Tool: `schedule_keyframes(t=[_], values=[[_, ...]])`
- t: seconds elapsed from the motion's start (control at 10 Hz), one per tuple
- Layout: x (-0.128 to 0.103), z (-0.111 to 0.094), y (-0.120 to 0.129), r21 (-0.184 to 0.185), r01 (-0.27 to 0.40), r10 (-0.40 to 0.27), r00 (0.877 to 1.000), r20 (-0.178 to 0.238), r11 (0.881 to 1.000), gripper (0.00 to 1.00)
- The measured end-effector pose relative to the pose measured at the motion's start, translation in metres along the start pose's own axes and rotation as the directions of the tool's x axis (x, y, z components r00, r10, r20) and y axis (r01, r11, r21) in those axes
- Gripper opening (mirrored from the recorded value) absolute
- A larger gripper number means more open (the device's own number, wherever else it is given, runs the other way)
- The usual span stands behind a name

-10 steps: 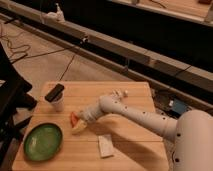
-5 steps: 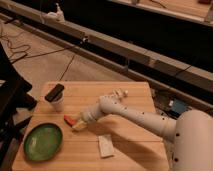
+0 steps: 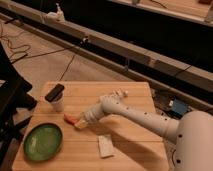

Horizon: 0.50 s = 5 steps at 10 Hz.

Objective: Drag the pepper across the table

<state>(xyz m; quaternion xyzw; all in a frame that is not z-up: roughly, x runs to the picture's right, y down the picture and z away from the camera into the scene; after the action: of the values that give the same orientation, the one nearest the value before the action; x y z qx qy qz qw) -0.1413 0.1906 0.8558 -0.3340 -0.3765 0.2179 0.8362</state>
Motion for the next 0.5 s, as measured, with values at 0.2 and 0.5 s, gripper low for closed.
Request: schedule_keyframes(t=[0.2, 0.5], values=[[0.012, -0.016, -0.002, 0.032, -0.025, 0.026, 0.999, -0.021, 0.999, 0.0], [0.03, -0.038, 0.0, 0.073, -0.067, 0.07, 0.997, -0.041, 0.995, 0.0]])
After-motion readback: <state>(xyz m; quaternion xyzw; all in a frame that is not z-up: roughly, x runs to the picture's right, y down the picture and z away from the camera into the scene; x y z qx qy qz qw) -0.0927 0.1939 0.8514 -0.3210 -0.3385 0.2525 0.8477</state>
